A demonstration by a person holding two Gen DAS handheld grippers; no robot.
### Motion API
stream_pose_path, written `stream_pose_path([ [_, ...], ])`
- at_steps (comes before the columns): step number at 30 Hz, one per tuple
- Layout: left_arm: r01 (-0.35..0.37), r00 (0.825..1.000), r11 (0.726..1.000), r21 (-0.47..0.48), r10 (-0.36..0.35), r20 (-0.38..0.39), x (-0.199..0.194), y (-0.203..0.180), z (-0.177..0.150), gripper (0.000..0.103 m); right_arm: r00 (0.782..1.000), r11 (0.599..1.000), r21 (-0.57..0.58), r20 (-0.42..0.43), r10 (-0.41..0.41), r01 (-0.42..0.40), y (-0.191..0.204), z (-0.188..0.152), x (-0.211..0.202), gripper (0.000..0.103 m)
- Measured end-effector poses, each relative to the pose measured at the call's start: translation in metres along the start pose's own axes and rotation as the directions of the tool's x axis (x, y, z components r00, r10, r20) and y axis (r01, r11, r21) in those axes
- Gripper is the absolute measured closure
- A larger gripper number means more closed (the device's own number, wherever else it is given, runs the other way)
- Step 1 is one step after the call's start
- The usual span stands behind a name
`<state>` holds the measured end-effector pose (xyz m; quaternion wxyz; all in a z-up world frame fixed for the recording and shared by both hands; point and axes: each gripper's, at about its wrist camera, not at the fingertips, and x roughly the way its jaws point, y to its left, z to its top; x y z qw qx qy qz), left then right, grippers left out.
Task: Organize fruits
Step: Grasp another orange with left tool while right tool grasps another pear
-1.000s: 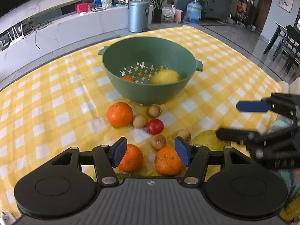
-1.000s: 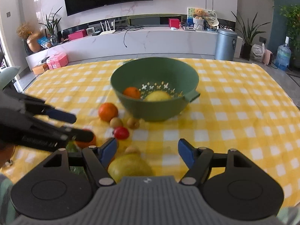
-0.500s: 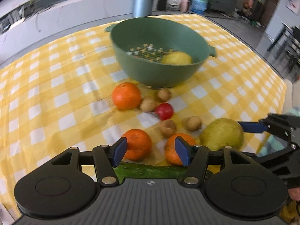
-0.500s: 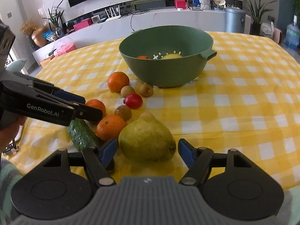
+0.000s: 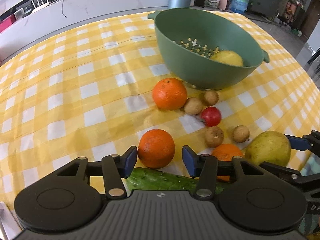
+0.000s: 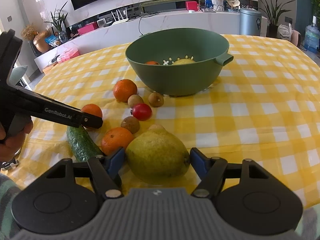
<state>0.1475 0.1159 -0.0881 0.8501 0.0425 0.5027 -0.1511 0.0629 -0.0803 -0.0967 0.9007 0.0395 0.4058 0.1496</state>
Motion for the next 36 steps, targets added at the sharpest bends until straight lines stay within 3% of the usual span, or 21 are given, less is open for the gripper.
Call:
stream_pose_path([
  [6,-0.035,0.999,0.999,-0.008,0.034,-0.01,0.007,0.002,0.0,0.059,1.0,1.0,-0.002,-0.006,0.005,-0.005,0.0,0.0,0.003,0.034],
  [22,-0.047,0.999,0.999,-0.012,0.047,0.006,0.006,0.001,0.0,0.061,1.0,0.999,-0.032,-0.012,0.008,-0.009,0.005,-0.003,0.007,0.035],
  [36,-0.004,0.996,0.998,-0.057,0.009,0.093,-0.015,0.001,0.008,0.061,1.0,1.0,-0.018,-0.005,0.005,-0.005,0.0,-0.001,-0.001,0.036],
])
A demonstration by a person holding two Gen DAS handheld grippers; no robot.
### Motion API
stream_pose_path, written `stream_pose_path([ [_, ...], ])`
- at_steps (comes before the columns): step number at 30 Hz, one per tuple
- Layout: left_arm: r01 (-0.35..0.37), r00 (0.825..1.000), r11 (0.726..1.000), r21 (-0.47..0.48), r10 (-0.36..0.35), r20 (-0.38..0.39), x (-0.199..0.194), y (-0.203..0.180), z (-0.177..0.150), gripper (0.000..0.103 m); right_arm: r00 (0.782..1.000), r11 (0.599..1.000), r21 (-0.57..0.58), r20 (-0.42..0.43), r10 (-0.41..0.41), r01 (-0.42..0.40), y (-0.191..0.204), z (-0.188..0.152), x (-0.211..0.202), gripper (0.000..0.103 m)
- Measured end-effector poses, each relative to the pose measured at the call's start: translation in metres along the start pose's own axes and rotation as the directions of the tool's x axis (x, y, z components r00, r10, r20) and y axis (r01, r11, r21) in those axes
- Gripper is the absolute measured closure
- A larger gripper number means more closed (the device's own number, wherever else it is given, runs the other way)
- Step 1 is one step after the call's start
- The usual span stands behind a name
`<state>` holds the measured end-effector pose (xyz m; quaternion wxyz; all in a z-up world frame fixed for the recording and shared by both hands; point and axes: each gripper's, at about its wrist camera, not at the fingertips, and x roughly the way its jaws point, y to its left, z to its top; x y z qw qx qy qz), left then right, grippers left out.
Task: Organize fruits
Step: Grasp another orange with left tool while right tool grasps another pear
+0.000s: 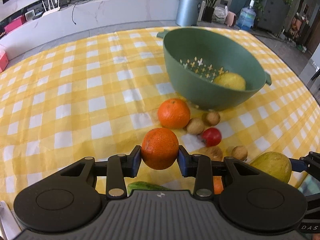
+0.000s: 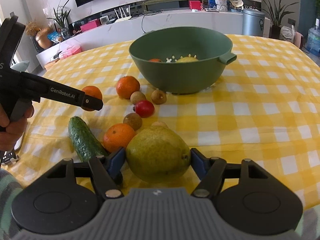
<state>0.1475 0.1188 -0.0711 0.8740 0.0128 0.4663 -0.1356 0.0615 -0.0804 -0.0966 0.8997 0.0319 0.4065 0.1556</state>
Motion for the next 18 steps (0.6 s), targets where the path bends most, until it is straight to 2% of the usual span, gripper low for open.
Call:
stream_pose_path([
  [11,0.041,0.995,0.999,0.024,-0.043,0.094,-0.021,-0.02,0.016,0.061,0.997,1.0,0.005,0.081,0.004,-0.005,-0.012,0.026,-0.02,0.036],
  [18,0.057,0.985,0.997,0.043,-0.063,0.158,-0.034,-0.036,0.037,0.061,0.99,0.999,-0.044,0.144,0.008,-0.002,-0.017,0.053,-0.035,0.036],
])
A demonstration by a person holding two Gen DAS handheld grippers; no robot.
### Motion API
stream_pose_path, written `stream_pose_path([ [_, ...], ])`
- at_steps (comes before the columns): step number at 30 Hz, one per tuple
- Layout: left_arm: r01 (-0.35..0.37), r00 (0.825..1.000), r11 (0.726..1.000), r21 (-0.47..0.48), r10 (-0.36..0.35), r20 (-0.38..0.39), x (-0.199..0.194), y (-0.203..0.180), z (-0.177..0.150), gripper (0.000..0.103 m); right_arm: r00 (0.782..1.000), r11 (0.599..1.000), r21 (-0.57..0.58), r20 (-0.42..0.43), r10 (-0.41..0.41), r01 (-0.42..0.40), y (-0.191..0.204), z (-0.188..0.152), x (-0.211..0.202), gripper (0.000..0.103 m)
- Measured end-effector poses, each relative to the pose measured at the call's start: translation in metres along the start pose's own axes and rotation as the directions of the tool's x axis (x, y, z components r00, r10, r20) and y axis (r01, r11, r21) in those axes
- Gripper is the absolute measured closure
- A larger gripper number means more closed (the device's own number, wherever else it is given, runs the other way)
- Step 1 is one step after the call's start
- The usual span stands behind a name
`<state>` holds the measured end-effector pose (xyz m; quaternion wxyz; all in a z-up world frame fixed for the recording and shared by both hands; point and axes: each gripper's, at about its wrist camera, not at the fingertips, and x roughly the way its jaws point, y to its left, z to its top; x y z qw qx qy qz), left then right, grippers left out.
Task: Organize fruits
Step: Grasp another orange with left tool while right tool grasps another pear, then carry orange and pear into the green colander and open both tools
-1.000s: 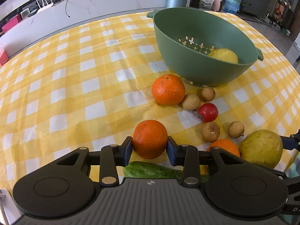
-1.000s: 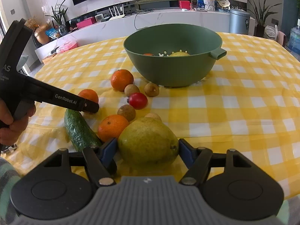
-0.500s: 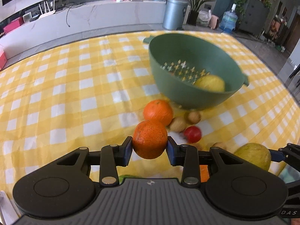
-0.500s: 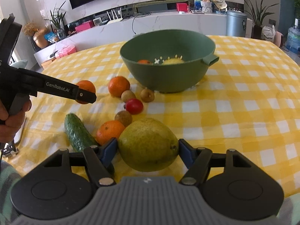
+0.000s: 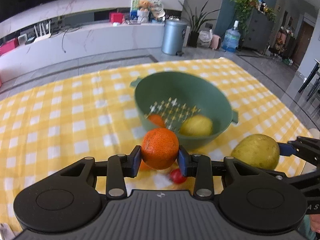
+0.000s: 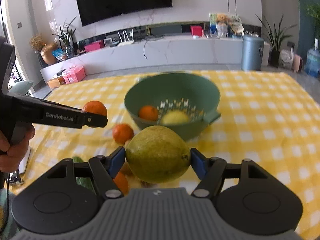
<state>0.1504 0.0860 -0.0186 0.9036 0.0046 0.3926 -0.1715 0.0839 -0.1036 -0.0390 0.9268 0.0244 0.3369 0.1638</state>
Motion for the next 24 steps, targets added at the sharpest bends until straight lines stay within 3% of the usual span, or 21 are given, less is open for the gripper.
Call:
stream_pose_path([
  [8,0.005,0.998,0.999,0.042,-0.007,0.06,0.001,-0.024,0.038,0.061,0.999,0.999,-0.023,0.033,0.024,-0.023,-0.016,0.048,0.004,0.036],
  [14,0.0,0.998,0.999,0.045,-0.002,0.057,0.021,-0.028,0.057,0.061,1.0,0.996,-0.092,0.025,0.009,-0.007,-0.024,0.082,0.022,0.036],
  [24,0.017,1.0,1.0,0.005,-0.017,-0.005,0.058,-0.009,0.054,0.061,0.996,0.985,-0.168,-0.092,0.018,-0.033,-0.04,0.109,0.076,0.036],
])
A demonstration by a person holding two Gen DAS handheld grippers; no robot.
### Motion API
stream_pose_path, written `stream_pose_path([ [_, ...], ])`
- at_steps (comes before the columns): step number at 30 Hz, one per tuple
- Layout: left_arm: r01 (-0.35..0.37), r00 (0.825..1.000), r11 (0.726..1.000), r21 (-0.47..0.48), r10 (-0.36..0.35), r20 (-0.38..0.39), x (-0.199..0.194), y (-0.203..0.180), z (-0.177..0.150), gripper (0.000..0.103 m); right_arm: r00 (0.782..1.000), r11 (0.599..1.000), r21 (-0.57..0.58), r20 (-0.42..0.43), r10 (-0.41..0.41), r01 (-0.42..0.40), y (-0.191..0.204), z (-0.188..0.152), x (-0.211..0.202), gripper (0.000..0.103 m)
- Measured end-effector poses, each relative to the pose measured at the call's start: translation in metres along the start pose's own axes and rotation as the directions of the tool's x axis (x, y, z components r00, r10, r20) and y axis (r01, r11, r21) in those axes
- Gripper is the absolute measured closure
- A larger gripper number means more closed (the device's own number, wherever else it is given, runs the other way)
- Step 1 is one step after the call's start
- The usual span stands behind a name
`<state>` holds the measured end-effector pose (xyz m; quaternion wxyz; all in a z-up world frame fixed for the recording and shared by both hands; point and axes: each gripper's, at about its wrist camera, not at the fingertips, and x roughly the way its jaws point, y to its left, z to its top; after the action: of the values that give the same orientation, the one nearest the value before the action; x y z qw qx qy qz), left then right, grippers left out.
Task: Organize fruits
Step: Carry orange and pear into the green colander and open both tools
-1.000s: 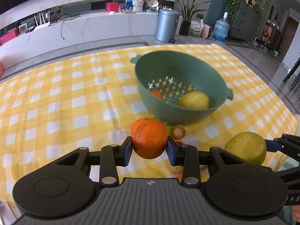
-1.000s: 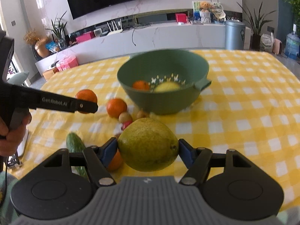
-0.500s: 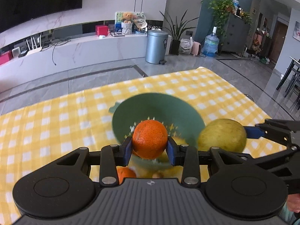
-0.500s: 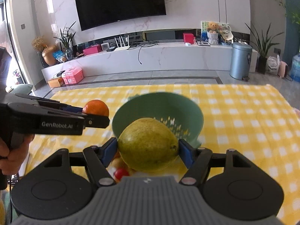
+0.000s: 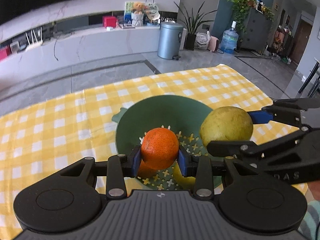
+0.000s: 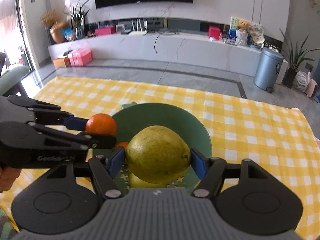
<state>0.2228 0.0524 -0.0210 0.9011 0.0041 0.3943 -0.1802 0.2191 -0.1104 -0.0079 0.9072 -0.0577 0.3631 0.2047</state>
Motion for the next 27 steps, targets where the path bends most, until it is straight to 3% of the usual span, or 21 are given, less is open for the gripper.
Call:
stream_pose_path([
  [8,0.02,0.999,0.996,-0.088,-0.023,-0.027,0.016,0.024,-0.001,0.061,0.991,0.999,-0.009,-0.124,0.047,-0.048,-0.012,0.019,0.04,0.036],
  [11,-0.012,1.0,0.999,-0.051,0.01,-0.024,0.018,0.02,-0.002,0.061,0.987,0.999,-0.031,-0.157,0.034,-0.039,-0.011,0.022,0.052,0.036],
  [19,-0.004,0.999,1.0,0.015,0.004,-0.038,0.024,0.011,-0.006,0.061,0.973,0.993,-0.118,-0.23,-0.013,-0.015,-0.013,0.023,0.084,0.036],
  [27,0.005,0.997,0.992,0.125,0.004,-0.071,0.032,-0.004,-0.013,0.061,0.964,0.98,-0.195,-0.264,-0.011,-0.042,-0.015,0.026,0.1,0.036],
])
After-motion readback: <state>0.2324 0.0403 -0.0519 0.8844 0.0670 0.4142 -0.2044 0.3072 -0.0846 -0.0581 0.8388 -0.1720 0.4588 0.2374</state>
